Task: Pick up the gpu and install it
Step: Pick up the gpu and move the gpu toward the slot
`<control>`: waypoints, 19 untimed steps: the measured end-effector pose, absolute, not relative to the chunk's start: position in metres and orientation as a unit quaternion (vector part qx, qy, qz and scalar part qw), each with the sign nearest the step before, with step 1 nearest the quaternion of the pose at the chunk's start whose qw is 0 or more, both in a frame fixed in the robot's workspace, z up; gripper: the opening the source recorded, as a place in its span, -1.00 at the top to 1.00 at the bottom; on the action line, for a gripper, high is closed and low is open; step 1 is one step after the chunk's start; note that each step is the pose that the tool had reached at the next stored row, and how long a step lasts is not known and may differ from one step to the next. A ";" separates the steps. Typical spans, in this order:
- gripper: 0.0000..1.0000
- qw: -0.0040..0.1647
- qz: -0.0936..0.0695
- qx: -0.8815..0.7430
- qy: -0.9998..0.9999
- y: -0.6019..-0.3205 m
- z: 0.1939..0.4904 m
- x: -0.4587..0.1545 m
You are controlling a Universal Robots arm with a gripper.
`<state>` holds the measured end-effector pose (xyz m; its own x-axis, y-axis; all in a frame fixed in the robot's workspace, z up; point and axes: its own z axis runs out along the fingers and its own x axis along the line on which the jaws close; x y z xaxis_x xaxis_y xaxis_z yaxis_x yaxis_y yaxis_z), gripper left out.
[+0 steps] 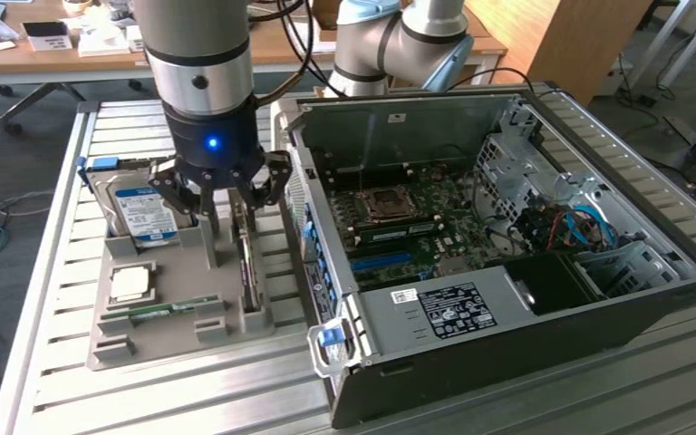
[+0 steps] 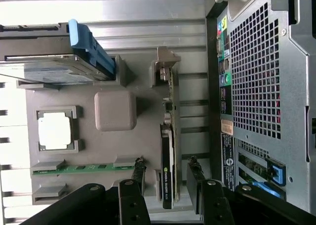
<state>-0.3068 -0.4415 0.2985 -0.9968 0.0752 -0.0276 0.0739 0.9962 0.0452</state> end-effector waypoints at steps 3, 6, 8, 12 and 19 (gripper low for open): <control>0.06 0.015 0.022 0.037 0.999 -0.441 0.295 -0.307; 0.06 0.015 0.022 0.037 0.999 -0.441 0.292 -0.307; 0.06 0.015 0.022 0.037 0.999 -0.441 0.289 -0.307; 0.06 0.015 0.022 0.037 0.999 -0.441 0.288 -0.307; 0.06 0.015 0.022 0.037 0.999 -0.441 0.286 -0.302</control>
